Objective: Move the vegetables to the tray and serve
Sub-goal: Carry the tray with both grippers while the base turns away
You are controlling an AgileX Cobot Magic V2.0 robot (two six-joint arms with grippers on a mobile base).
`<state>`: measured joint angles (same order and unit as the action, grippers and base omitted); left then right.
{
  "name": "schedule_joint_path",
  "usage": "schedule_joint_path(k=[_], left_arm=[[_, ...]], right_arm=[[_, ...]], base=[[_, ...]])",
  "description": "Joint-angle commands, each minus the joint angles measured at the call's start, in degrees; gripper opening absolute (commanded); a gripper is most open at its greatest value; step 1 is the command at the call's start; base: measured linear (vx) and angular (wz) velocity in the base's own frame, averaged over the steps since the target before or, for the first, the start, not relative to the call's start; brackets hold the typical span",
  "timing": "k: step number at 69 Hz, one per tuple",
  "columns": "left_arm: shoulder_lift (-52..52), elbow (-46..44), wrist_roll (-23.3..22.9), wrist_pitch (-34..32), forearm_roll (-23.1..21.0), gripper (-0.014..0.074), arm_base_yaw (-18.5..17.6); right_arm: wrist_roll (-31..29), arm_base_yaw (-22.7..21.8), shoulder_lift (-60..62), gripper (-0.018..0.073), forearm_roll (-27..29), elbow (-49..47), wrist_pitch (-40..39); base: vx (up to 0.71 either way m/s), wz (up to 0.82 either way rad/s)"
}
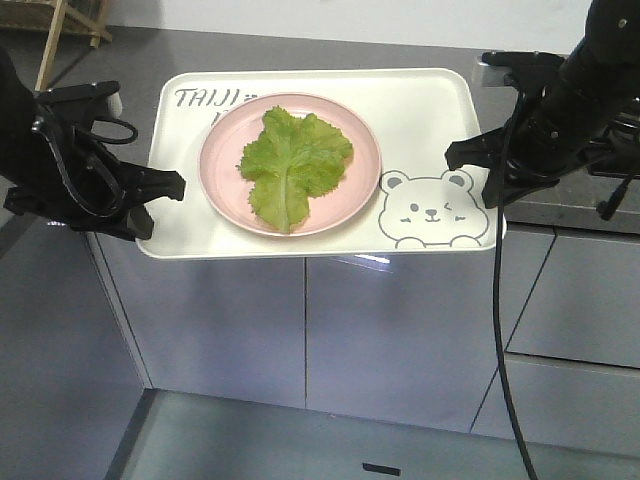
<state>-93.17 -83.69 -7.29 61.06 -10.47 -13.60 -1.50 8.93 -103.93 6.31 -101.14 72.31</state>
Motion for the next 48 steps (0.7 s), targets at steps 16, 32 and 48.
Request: schedule_joint_path(k=[16,32,48], left_arm=[[2.9,-1.5,1.5,-3.9,-3.2,-0.0008,-0.9],[2.9,-1.5,1.5,-3.9,-3.2,-0.0008,-0.9],[2.9,-1.5,1.5,-3.9,-3.2,-0.0008,-0.9]], right_arm=[[-1.5,0.2,3.4,-0.0004,1.6,-1.4,1.1],[-1.5,0.2,3.4,-0.0004,1.6,-1.4,1.1],[-1.5,0.2,3.4,-0.0004,1.7,-1.4,1.1]], base=[[0.0,-0.05],[0.0,-0.07],[0.02,-0.11]])
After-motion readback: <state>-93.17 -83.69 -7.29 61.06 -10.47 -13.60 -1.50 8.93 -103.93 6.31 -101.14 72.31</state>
